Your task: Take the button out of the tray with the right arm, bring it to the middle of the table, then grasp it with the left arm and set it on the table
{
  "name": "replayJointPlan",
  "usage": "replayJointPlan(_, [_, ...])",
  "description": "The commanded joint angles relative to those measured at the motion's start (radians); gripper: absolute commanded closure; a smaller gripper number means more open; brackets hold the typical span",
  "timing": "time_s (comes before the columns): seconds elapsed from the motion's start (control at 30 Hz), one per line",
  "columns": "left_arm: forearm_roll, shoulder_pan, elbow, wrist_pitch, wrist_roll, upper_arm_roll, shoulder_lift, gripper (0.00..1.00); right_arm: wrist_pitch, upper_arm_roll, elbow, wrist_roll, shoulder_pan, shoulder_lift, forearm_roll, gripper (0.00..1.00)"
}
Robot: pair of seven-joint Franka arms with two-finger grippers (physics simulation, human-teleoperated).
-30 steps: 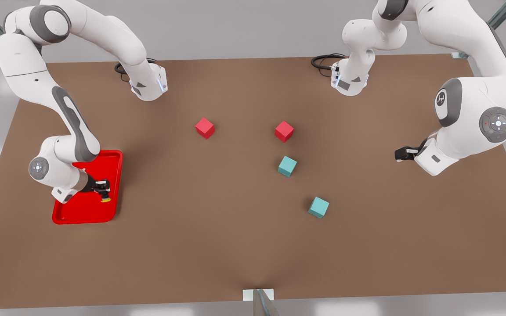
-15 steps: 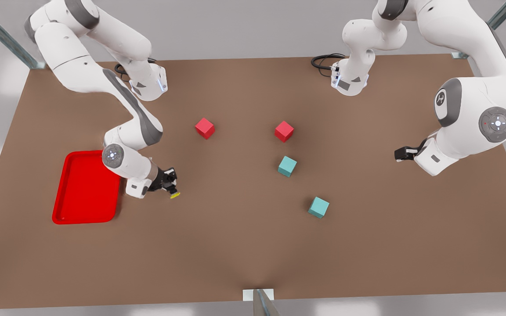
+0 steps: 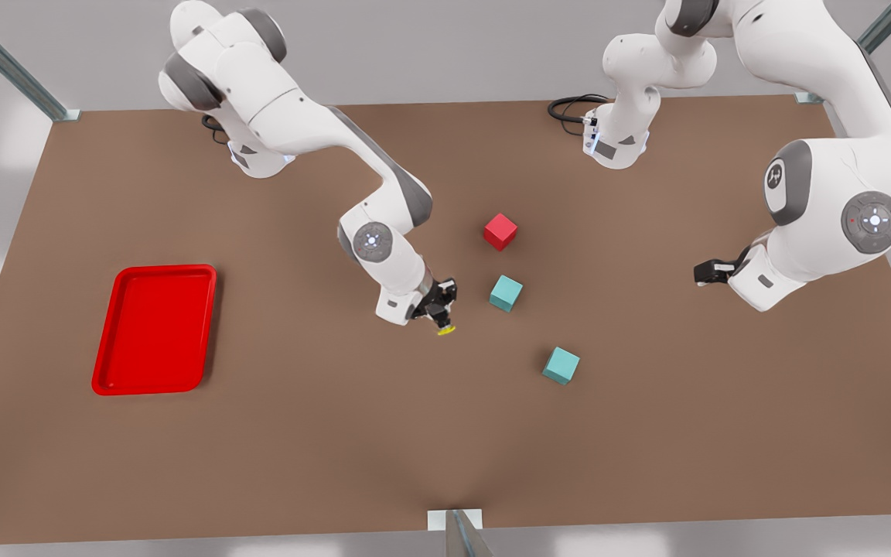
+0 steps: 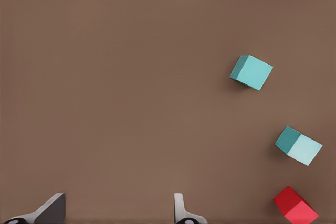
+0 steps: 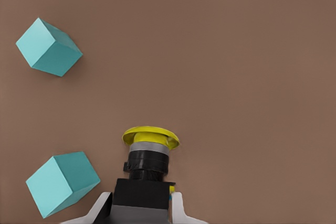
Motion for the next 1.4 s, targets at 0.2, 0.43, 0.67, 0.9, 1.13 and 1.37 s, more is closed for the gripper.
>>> replayJointPlan(0.2, [0.001, 0.0, 0.0, 0.001, 0.0, 0.0, 0.0, 0.0, 0.023, -0.041, 0.179, 0.29, 0.094, 0.161, 0.055, 0.52])
replayJointPlan(0.43, [0.001, 0.0, 0.0, 0.001, 0.0, 0.0, 0.006, 0.0, 0.197, -0.143, 0.195, 0.281, 0.178, 0.274, 0.055, 0.52])
replayJointPlan(0.67, [0.001, 0.002, 0.0, 0.008, 0.0, 0.0, 0.006, 0.0, 0.204, -0.143, 0.207, 0.273, 0.18, 0.284, 0.053, 0.0])
replayJointPlan(0.9, [-0.11, -0.014, -0.003, -0.002, -0.021, -0.003, 0.048, 0.0, -1.086, -0.142, 0.521, -0.041, -0.213, 0.003, -0.043, 0.0])
replayJointPlan(1.13, [-0.302, -0.528, -0.004, 0.522, -1.236, -0.001, 0.423, 0.0, -1.079, -0.116, 0.164, -0.329, -0.408, -0.396, -0.267, 0.0])
replayJointPlan(1.37, [-0.319, -0.557, -0.067, 0.837, -1.391, -0.001, 0.485, 0.0, -1.284, -0.119, 0.377, -0.503, -0.649, -0.387, -0.253, 0.0])
